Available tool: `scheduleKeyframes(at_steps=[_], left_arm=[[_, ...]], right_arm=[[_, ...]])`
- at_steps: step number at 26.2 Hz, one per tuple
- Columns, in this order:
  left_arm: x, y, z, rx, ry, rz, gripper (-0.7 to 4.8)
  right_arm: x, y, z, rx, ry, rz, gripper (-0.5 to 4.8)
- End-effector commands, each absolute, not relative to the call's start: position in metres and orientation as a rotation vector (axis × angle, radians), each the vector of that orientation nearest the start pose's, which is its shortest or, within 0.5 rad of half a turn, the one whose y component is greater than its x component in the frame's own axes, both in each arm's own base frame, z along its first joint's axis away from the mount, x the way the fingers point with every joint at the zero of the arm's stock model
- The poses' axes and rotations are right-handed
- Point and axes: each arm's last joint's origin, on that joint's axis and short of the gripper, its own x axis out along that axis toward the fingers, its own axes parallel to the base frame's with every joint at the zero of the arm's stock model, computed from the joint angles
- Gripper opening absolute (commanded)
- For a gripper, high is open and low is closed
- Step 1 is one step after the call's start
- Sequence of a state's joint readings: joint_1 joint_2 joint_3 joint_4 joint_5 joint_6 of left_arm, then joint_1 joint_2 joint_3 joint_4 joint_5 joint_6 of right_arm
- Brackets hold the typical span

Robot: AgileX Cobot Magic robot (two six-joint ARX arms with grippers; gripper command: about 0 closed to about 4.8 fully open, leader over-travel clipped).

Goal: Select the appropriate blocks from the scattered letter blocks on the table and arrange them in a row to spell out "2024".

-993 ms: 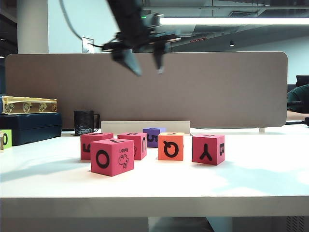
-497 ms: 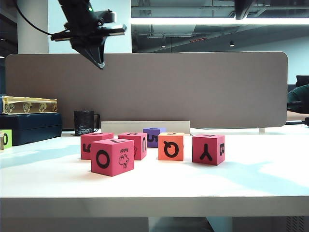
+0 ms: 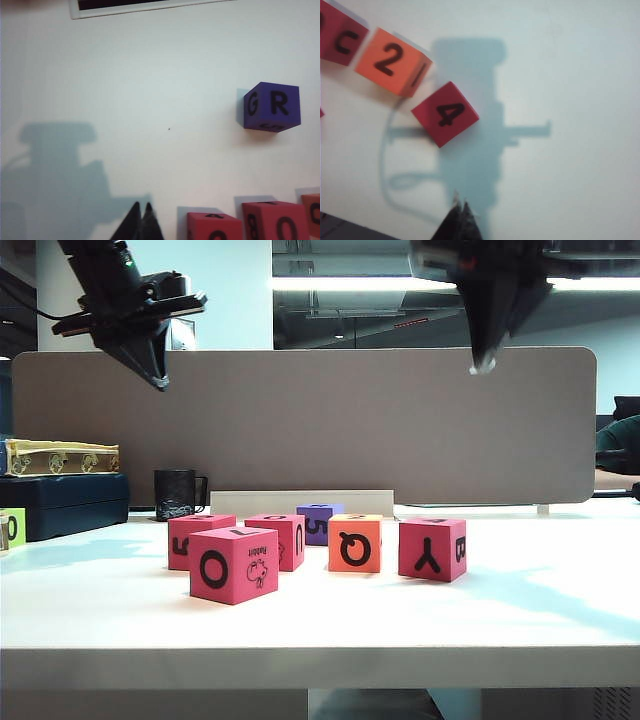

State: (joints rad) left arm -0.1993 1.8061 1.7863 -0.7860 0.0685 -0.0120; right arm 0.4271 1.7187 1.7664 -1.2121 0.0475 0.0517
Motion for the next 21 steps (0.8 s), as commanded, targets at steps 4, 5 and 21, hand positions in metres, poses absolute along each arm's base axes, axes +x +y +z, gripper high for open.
scheduleKeyframes(at_steps=[4,5,21], left_arm=[[0.385,-0.07,0.348,0.061,0.804,-0.318,-0.06],[0.385,-0.07,0.349,0.059,0.803,-0.339,-0.06],[0.384,-0.072,0.354,0.04,0.766,-0.427,-0.06]], right_arm=[[0.323,0.135,0.325,-0.194,1.211,0.302,-0.02],[0.325,0.134,0.322,-0.182,1.222,0.31,-0.02],[0.34,0.134,0.226,-0.029,1.29,0.316,-0.02]])
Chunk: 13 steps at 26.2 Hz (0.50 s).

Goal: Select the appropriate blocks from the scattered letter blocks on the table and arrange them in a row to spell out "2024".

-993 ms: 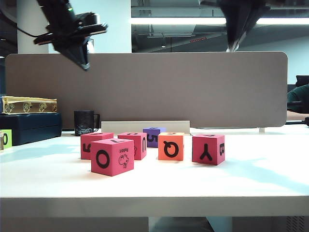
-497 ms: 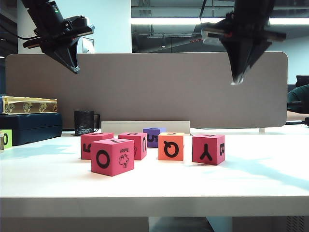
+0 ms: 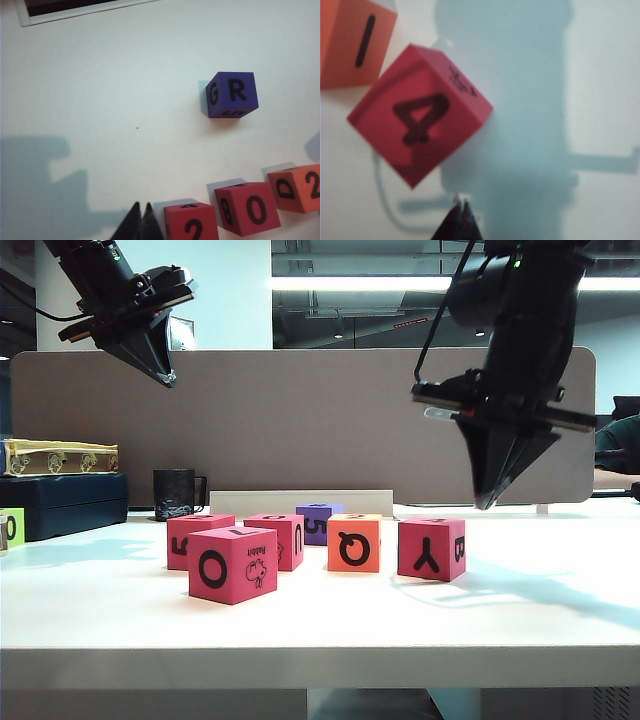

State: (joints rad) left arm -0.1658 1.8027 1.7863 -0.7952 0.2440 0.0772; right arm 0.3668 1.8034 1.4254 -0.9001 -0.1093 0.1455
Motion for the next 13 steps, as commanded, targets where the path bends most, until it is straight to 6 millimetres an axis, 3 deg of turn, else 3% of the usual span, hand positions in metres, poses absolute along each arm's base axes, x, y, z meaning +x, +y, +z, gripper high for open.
scheduleKeyframes(at_steps=[1,7,13], left_arm=[[0.383,-0.072,0.355,0.04,0.762,-0.427,-0.06],[0.377,-0.072,0.366,0.028,0.725,-0.465,-0.06],[0.367,-0.072,0.376,-0.004,0.705,-0.548,-0.06]], right_arm=[[0.342,0.135,0.222,-0.03,1.297,0.316,-0.02],[0.349,0.139,0.201,-0.025,1.338,0.326,-0.02],[0.356,0.142,0.197,-0.001,1.297,0.356,-0.02]])
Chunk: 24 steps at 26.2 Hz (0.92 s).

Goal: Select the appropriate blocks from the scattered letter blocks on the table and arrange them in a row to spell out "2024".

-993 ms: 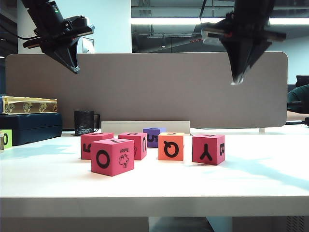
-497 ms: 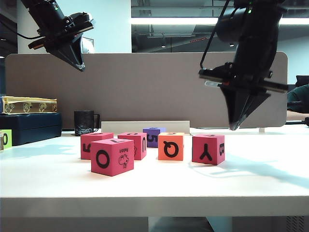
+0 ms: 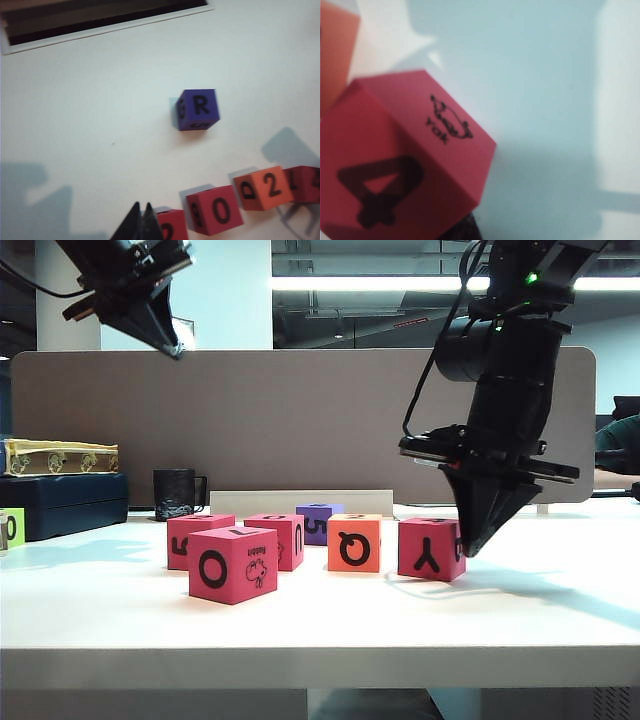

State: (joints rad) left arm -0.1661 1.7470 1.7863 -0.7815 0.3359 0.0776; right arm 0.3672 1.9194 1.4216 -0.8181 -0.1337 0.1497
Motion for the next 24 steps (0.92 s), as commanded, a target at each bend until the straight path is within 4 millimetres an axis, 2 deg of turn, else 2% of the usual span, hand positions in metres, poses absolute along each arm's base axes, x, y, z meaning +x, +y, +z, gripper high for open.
scheduleKeyframes(at_steps=[1,12,24], left_arm=[[0.363,-0.073,0.379,-0.018,0.703,-0.584,-0.06],[0.354,-0.072,0.387,-0.03,0.7,-0.617,-0.06],[0.353,-0.072,0.387,-0.031,0.706,-0.616,-0.06]], right_arm=[[0.358,0.143,0.197,0.005,1.282,0.361,-0.02],[0.367,0.152,0.182,0.052,1.265,0.433,-0.02],[0.369,0.159,0.183,0.05,1.211,0.46,-0.02]])
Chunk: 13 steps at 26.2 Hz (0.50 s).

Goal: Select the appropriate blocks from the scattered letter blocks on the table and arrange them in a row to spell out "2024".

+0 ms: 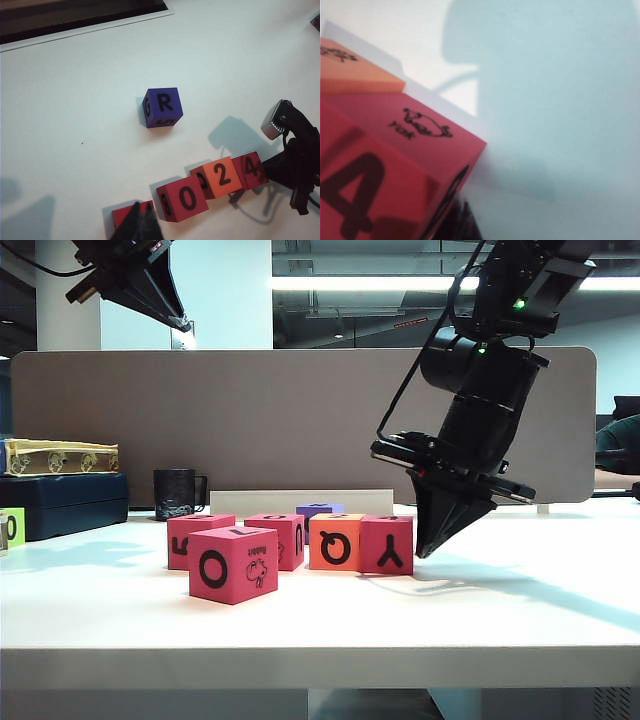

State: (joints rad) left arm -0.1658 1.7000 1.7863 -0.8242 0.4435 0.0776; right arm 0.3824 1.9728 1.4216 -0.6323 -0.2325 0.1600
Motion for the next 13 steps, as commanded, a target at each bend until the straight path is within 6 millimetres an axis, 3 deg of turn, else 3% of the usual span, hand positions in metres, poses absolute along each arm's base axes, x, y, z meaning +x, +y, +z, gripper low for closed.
scheduleKeyframes(at_steps=[1,13], left_arm=[[0.3532,-0.0721,0.3864,-0.031,0.708,-0.616,-0.06],[0.3521,-0.0719,0.3852,-0.034,0.725,-0.616,-0.06]], right_arm=[[0.3692,0.16,0.1836,0.049,1.207,0.462,-0.02],[0.3718,0.1674,0.186,0.045,1.146,0.486,-0.02]])
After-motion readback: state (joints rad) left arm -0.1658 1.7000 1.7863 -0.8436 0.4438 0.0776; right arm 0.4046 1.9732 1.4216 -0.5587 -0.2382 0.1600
